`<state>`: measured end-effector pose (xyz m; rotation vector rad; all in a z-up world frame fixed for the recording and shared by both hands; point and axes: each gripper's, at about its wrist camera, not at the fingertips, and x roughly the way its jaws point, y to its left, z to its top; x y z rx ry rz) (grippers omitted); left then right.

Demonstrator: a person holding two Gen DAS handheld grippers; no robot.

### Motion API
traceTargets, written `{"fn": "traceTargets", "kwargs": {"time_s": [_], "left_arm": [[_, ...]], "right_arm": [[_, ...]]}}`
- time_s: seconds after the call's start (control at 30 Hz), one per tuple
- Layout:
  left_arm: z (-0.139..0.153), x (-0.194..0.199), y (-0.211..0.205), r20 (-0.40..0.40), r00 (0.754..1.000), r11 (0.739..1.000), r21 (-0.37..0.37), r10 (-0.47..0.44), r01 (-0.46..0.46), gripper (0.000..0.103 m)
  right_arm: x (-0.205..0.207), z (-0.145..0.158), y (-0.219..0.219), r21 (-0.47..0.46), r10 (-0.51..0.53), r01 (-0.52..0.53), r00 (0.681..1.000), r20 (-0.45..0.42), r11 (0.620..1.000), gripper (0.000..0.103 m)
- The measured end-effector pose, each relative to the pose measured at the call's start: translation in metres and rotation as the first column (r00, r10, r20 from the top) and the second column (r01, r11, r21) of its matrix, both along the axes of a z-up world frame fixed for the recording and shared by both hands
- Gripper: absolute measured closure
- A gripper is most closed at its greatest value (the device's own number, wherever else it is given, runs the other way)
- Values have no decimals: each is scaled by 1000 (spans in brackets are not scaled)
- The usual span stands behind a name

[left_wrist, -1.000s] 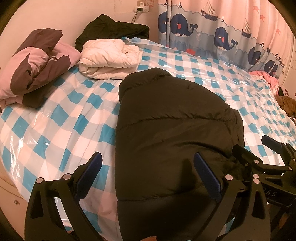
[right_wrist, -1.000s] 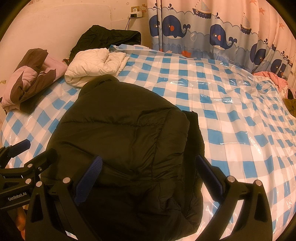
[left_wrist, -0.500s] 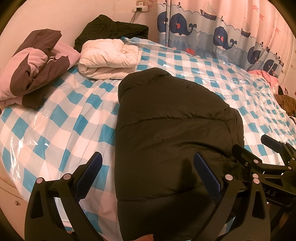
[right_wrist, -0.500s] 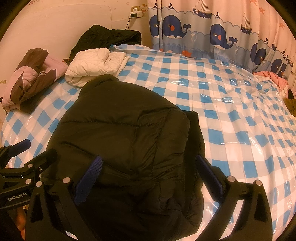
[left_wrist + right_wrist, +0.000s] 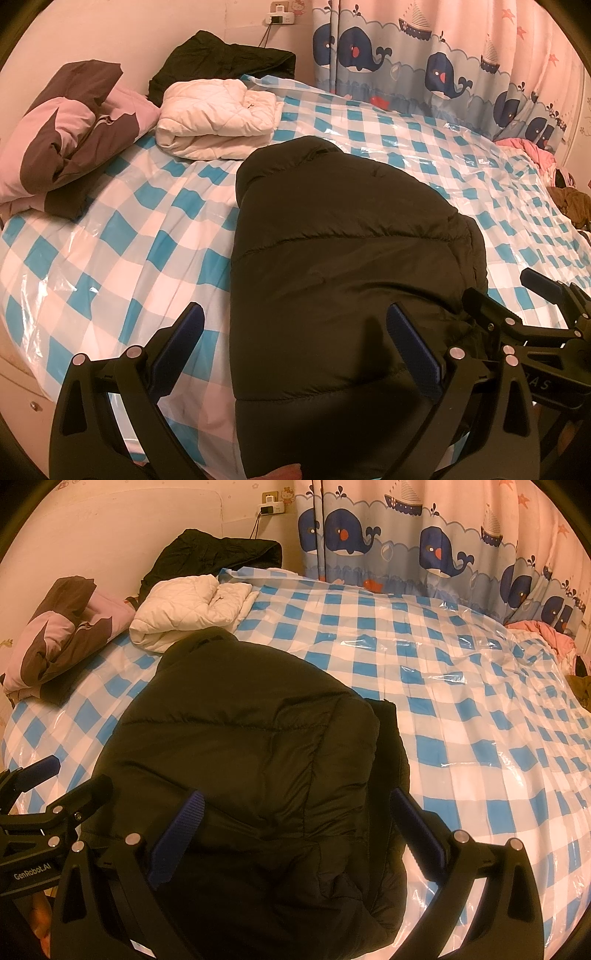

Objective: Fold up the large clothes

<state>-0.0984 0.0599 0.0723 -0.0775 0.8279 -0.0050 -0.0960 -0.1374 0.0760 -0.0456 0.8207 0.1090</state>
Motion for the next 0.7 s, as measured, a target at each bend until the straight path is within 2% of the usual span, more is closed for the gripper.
{"fn": "traceTargets", "kwargs": {"time_s": [0.7], "left_arm": [[-1,0,2,-2,1000,1000,-3,9,-9,8]], "right_arm": [[0,0,-1,0,1,-1,1000,-1,1000,7]]}}
